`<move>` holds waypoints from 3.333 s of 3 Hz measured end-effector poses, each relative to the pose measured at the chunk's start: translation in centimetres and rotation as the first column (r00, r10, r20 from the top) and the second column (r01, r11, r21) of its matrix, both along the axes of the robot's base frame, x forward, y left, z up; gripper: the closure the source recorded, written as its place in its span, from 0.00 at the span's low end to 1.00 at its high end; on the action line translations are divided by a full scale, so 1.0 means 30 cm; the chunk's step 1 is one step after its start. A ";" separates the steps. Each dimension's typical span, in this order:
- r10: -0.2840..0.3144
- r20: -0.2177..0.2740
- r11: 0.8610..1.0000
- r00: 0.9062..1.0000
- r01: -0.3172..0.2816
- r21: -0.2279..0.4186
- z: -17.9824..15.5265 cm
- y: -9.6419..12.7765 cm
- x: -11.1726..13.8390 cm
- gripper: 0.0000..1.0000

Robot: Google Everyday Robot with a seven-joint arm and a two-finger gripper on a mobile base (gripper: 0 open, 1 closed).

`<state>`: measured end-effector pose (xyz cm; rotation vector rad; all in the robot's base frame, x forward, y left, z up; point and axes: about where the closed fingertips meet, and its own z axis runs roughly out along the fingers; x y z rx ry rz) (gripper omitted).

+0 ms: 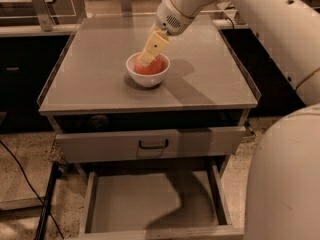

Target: Place apple into middle drawer

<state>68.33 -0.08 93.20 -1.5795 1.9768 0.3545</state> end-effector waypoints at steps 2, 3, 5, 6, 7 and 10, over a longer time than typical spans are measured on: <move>0.001 -0.059 1.000 0.998 0.000 0.016 -0.038 -0.002 -0.009 0.34; 0.001 -0.059 1.000 0.998 0.000 0.016 -0.038 -0.002 -0.009 0.38; 0.016 -0.072 1.000 0.997 -0.015 0.020 -0.055 0.022 -0.019 0.40; 0.047 -0.103 0.999 0.994 -0.046 0.017 -0.112 0.067 -0.041 0.40; 0.051 -0.102 0.999 0.993 -0.050 0.017 -0.114 0.070 -0.042 0.40; 0.078 -0.095 0.997 0.992 -0.080 -0.009 -0.147 0.090 -0.048 0.41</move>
Offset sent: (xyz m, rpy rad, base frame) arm -0.0041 -0.0032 -0.0139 0.0244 0.0824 -0.0045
